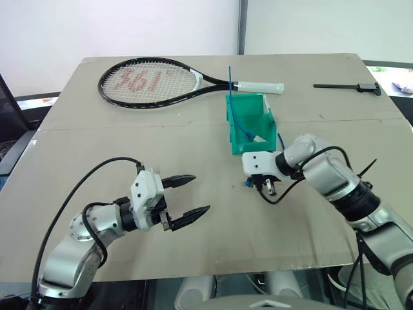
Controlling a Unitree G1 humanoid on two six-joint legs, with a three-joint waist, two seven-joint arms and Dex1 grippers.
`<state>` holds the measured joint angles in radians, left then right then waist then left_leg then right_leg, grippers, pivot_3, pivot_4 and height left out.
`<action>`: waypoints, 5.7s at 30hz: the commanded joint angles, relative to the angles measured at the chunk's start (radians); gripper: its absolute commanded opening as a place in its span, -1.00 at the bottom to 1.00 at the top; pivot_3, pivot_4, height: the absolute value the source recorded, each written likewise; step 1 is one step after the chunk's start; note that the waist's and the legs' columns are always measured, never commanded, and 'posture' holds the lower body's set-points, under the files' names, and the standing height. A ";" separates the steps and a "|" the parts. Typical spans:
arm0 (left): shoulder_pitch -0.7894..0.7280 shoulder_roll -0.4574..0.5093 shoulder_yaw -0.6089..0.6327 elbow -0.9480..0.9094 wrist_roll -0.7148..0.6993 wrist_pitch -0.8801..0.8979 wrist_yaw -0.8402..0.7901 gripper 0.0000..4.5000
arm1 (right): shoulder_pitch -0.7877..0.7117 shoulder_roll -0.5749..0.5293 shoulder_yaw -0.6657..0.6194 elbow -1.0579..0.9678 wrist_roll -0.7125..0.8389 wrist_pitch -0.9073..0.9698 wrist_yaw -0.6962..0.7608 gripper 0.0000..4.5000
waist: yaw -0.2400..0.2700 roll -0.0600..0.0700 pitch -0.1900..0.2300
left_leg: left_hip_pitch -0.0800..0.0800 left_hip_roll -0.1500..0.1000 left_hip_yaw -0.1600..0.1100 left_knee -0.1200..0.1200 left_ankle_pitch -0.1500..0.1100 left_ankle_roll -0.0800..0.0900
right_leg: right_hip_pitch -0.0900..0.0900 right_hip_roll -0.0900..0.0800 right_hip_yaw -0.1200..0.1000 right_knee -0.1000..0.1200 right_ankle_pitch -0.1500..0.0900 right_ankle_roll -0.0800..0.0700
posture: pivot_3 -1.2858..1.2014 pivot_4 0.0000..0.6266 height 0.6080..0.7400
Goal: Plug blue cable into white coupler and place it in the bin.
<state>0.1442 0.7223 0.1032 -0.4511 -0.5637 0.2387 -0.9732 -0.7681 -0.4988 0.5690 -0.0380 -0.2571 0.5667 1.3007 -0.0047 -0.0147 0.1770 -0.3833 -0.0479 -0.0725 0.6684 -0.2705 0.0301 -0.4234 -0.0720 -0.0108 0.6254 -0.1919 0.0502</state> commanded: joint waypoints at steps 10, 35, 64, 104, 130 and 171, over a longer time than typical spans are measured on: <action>-0.217 -0.027 -0.167 0.105 0.122 0.027 -0.015 1.00 | 0.261 -0.077 -0.409 -0.425 0.335 0.129 -0.082 0.96 | 0.001 0.001 0.001 | -0.002 0.000 -0.003 -0.001 0.000 0.000 | -0.001 0.001 -0.002 0.000 0.000 0.000 | 0.03 -0.52 1.00; -0.624 -0.309 -0.483 0.662 0.464 -0.161 -0.073 -0.74 | 1.161 -0.070 -0.850 -0.818 0.446 -0.115 -0.484 1.00 | 0.020 0.000 -0.001 | 0.004 0.001 0.000 0.002 -0.002 0.005 | 0.006 0.002 0.000 0.001 0.000 0.005 | 0.03 -0.52 1.00; -0.674 -0.390 -0.318 0.460 0.286 -0.415 -0.127 -1.00 | 0.777 0.313 -0.834 -0.813 1.577 0.333 -1.398 0.44 | 0.018 0.000 -0.001 | 0.003 0.000 -0.002 0.001 -0.002 0.005 | 0.006 0.002 -0.001 0.000 0.001 0.003 | 0.03 -0.52 1.00; -0.279 0.018 0.164 0.364 0.067 -0.033 -0.017 0.97 | 0.638 0.055 -0.629 -0.559 1.696 0.165 -1.300 -1.00 | -0.008 0.001 0.000 | 0.003 0.004 -0.002 0.000 -0.002 0.006 | 0.005 0.006 -0.001 0.000 -0.001 0.005 | 0.03 -0.52 1.00; -0.416 0.160 0.072 0.946 0.303 -0.341 -0.267 0.62 | 0.621 0.083 -0.608 -0.541 1.614 0.187 -1.233 -1.00 | -0.006 0.001 0.000 | 0.001 0.002 0.000 -0.001 -0.003 0.006 | 0.001 0.003 0.000 0.000 0.001 0.002 | 0.03 -0.52 1.00; -0.656 -0.169 -0.444 0.648 0.456 -0.151 -0.286 -0.87 | 0.268 -0.176 -0.304 -0.336 0.827 0.095 -0.605 -1.00 | -0.002 -0.001 0.000 | 0.000 0.002 0.001 0.001 -0.002 0.006 | 0.001 0.002 0.000 0.000 0.001 0.002 | 0.03 -0.52 1.00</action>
<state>-0.5236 0.5539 -0.3368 0.2081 -0.1319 0.0887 -1.2814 -0.4729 -0.6797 0.2471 -0.3721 0.6000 0.6832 0.6450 -0.0069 -0.0155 0.1769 -0.3837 -0.0463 -0.0715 0.6692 -0.2730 0.0359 -0.4221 -0.0698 -0.0105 0.6253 -0.1908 0.0527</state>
